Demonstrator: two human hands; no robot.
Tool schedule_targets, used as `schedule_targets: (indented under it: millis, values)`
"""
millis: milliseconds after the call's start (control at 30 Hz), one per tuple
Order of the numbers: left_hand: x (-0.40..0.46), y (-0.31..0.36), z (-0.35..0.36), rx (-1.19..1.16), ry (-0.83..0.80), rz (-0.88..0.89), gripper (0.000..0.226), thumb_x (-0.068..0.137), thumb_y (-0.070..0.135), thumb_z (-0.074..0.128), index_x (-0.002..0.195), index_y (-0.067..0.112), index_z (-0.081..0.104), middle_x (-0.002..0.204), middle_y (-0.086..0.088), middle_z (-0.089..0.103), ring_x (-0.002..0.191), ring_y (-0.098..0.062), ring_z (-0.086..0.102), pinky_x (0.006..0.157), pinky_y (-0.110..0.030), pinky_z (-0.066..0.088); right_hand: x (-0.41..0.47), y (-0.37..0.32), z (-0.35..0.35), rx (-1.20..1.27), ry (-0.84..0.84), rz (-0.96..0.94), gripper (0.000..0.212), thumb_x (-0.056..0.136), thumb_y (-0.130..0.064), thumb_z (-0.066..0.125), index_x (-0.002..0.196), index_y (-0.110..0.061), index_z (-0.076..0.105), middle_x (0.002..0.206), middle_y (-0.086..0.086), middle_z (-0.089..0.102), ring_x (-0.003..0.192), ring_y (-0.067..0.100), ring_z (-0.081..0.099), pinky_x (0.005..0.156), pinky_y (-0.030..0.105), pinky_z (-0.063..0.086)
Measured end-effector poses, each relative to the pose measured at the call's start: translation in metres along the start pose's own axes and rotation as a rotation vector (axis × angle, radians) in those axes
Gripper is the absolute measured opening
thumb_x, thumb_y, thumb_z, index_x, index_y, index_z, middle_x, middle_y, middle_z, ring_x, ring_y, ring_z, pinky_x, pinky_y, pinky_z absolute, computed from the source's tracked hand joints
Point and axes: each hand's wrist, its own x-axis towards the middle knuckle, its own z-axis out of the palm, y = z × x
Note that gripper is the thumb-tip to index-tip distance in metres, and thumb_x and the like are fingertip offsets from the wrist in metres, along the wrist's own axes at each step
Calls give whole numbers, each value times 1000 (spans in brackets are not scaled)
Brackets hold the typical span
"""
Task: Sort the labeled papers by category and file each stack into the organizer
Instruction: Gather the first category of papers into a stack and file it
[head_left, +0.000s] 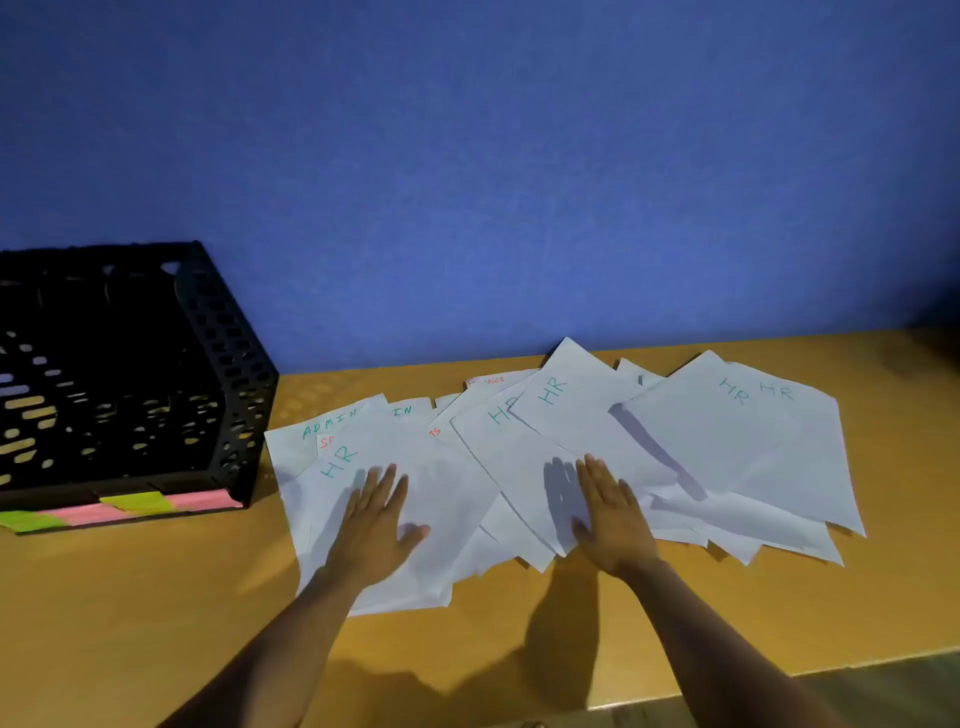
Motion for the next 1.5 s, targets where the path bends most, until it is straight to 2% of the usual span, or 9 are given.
schedule_targets:
  millis: [133, 367, 567, 833, 967, 1033, 1300, 1400, 1500]
  values:
    - [-17, 4, 26, -4, -186, -84, 112, 68, 89, 4, 155, 18, 3, 163, -5, -12, 149, -30, -11, 119, -48, 2, -11, 0, 11, 5, -240, -50, 77, 97, -28, 42, 155, -16, -6, 163, 2, -15, 150, 18, -12, 119, 34, -8]
    - [-31, 7, 46, 89, -262, -93, 99, 84, 75, 39, 154, 23, -8, 162, -6, -18, 148, -32, -16, 118, -51, -2, -12, -7, 16, -28, -239, -55, 56, 103, -15, 34, 156, -19, 14, 165, 0, 8, 151, 14, 4, 121, 33, 2]
    - [-34, 7, 51, 105, -266, -49, 106, 79, 70, 54, 153, 29, -10, 161, -5, -22, 147, -34, -20, 117, -52, -5, -9, -15, 9, 97, -118, 0, 49, 98, -7, 47, 143, -28, 46, 143, -2, 55, 128, 21, 54, 106, 33, 45]
    - [-36, 3, 49, 46, -57, 6, 50, 100, 26, 46, 148, 30, 34, 161, 3, 21, 150, -28, 13, 119, -42, 16, -16, -31, -1, 266, 92, -6, 51, 89, 9, 52, 130, -19, 63, 122, 5, 70, 109, 27, 68, 88, 39, 58]
    - [-34, 5, 32, -83, 221, 85, 35, 70, 4, 83, 102, 18, 77, 108, -3, 75, 102, -27, 70, 86, -38, 56, -20, -41, -13, 403, 197, 67, 41, 89, 10, 55, 125, -9, 64, 97, 11, 75, 84, 31, 72, 71, 41, 60]
    - [-34, 5, 27, -69, 298, 138, 35, 48, -1, 92, 76, 17, 79, 75, 1, 76, 68, -18, 74, 63, -28, 60, -19, -48, -21, 466, 224, 97, 39, 90, 8, 56, 126, -7, 63, 79, 8, 72, 66, 23, 67, 62, 38, 59]
    - [-47, 6, 27, -122, 220, 149, 41, 28, -8, 84, 51, 18, 63, 55, 9, 63, 55, -13, 63, 52, -17, 47, -24, -72, -40, 545, 268, 41, 40, 90, 6, 59, 125, -12, 65, 59, -5, 57, 46, 7, 48, 48, 25, 44]
    - [-54, 2, 32, -192, 203, 223, 20, 76, 33, 77, 65, 19, 68, 67, 10, 67, 67, -10, 65, 62, -19, 49, -26, -80, -38, 531, 288, -2, 43, 87, 12, 59, 121, -14, 68, 61, -14, 54, 47, 1, 50, 49, 6, 35]
    - [-61, -1, 38, -176, 234, 227, 63, 100, 54, 24, 84, 23, 75, 85, 12, 73, 83, -8, 69, 76, -20, 54, -23, -91, -36, 539, 308, -58, 50, 84, 17, 58, 120, -16, 68, 82, -6, 70, 60, -4, 55, 62, -5, 35]
